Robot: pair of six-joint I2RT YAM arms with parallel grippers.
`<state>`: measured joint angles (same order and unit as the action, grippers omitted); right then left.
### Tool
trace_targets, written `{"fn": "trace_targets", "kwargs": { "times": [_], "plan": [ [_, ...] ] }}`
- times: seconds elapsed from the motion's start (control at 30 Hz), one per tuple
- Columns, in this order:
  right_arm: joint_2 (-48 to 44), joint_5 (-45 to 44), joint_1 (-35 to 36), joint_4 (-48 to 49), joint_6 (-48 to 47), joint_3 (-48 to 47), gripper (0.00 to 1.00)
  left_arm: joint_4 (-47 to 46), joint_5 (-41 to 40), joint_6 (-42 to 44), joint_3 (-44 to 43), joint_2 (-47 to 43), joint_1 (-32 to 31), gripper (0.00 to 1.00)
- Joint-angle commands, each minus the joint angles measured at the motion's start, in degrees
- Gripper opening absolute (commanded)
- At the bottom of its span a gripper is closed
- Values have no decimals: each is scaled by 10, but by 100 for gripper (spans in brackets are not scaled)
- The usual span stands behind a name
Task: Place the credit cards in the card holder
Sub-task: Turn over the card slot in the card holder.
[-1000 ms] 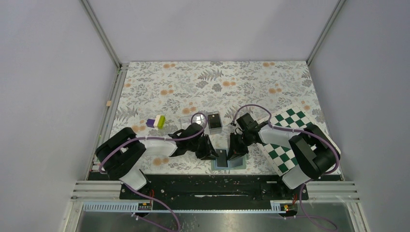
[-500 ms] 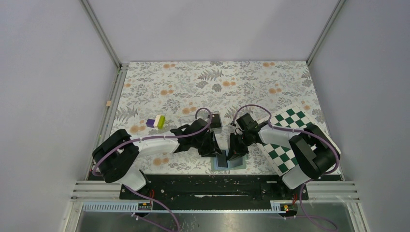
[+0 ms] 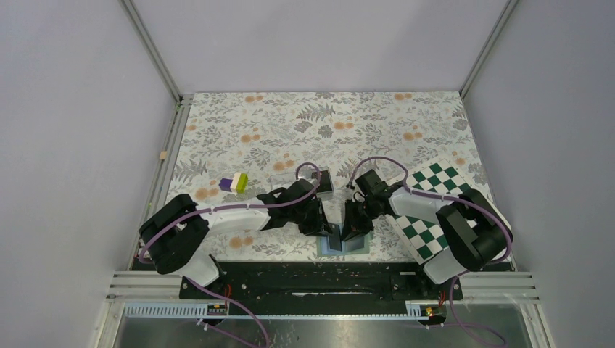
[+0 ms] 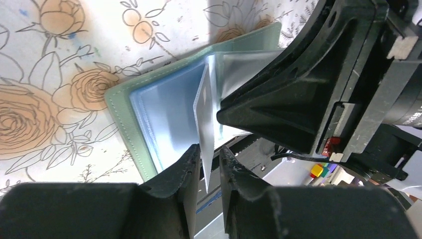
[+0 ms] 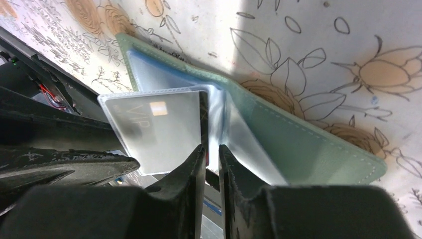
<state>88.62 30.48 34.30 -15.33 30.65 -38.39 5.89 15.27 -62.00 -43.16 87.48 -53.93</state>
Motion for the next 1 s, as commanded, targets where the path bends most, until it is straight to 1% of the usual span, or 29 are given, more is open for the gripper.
{"fn": "trace_targets", "kwargs": {
  "times": [0.0, 0.07, 0.13, 0.23, 0.33, 0.5, 0.57, 0.73, 0.83, 0.97],
  "plan": [
    [-53, -7, 5, -48, -8, -30, 26, -50, 12, -13, -13, 4, -3, 20],
    [-77, -24, 4, -77, -11, -42, 32, -52, 14, -13, -15, 6, -3, 21],
    [-97, -60, 4, -112, -13, -56, 39, -57, 19, -15, -16, 10, -4, 22],
    [-120, -98, 3, -144, -22, -70, 50, -88, 33, -23, -15, 21, -4, 25],
    [-127, -120, -3, -169, -36, -80, 55, -118, 48, -33, -19, 36, -7, 29],
    [-143, -118, -41, -181, -47, -74, 56, -123, 58, -34, -54, 62, -21, 34],
    [-150, -115, -59, -186, -54, -75, 56, -123, 57, -33, -72, 73, -30, 38],
    [-156, -108, -84, -201, -69, -80, 56, -116, 57, -30, -119, 110, -55, 45],
    [-159, -108, -94, -202, -72, -78, 57, -115, 68, -30, -139, 135, -65, 46],
    [-162, -105, -104, -204, -76, -76, 57, -113, 72, -33, -144, 151, -70, 47]
  ]
}}
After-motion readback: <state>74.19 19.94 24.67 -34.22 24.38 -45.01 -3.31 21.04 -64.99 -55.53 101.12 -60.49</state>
